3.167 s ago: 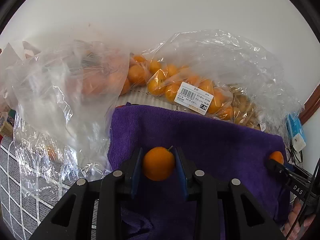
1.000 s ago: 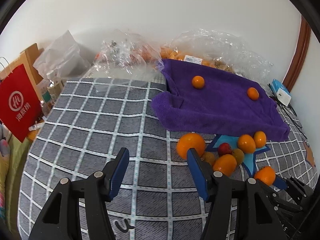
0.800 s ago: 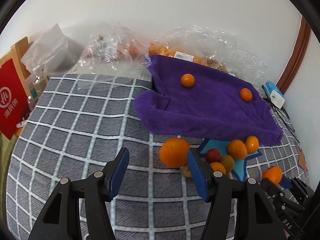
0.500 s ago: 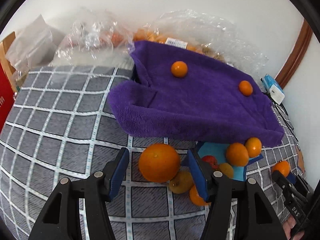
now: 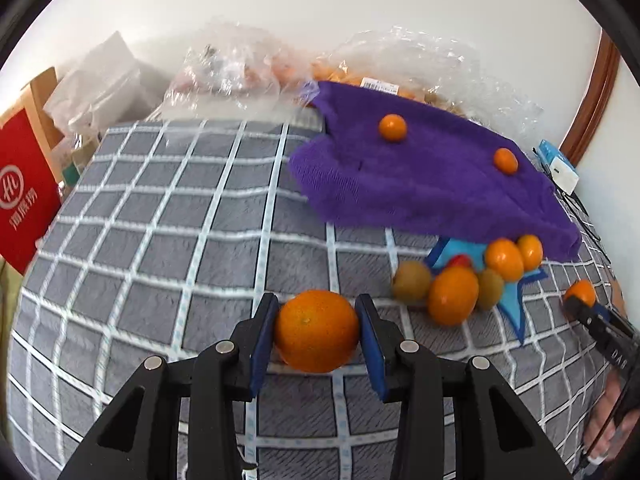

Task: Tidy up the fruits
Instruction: 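Grasp an orange with the left tool while the right tool grasps a large orange, then lift both held oranges and carry them onto the purple towel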

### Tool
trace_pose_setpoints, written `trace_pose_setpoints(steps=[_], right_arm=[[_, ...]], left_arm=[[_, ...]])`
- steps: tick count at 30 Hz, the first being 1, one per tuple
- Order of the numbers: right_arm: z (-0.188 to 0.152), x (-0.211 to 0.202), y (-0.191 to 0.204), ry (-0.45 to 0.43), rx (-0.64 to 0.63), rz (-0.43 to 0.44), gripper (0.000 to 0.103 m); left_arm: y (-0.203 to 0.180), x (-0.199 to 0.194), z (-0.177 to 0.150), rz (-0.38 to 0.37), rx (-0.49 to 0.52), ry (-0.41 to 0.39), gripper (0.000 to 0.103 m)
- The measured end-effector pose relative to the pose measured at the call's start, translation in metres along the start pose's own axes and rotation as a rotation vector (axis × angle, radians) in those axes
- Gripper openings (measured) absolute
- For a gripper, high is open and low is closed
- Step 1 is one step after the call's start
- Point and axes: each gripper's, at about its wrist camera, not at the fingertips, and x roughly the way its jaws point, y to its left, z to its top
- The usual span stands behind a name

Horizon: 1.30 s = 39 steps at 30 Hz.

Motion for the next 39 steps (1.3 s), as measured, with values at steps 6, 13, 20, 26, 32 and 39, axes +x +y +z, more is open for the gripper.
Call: trace_pose_setpoints(steps=[6,13,20,26,32,39], right_arm=[[0.0,0.002,-0.002,0.013,0.007,0.011,0.043],[0.0,0.005,-0.004,0.024,0.018,0.02,0.043],[0.0,0.005,-0.001,0.023,0.012,0.007,0.043],[-0.001,0.004,0.0,0.022,0.0,0.007,0.043],[-0.002,0.0,0.002,0.008,-0.014,0.017,0.043],[-0.002,-0.006,0.001,-0.018,-0.006,0.035,0.043]], left_arm=[[-0.005,-0.003,-0.008,0.011,0.035,-0.039,0.04],[0.0,-0.003,-0.008,-0.027,-0.01,-0.041,0.042],[0.004,-0.004,-0.009,-0.061,-0.036,-0.047,0.042],[0.004,-0.007,-0.011,-0.102,-0.041,-0.057,0.038],[0.007,-0.014,-0.012,-0.137,-0.058,-0.095,0.038],[0.004,-0.017,-0.012,-0.165,-0.045,-0.114,0.038]])
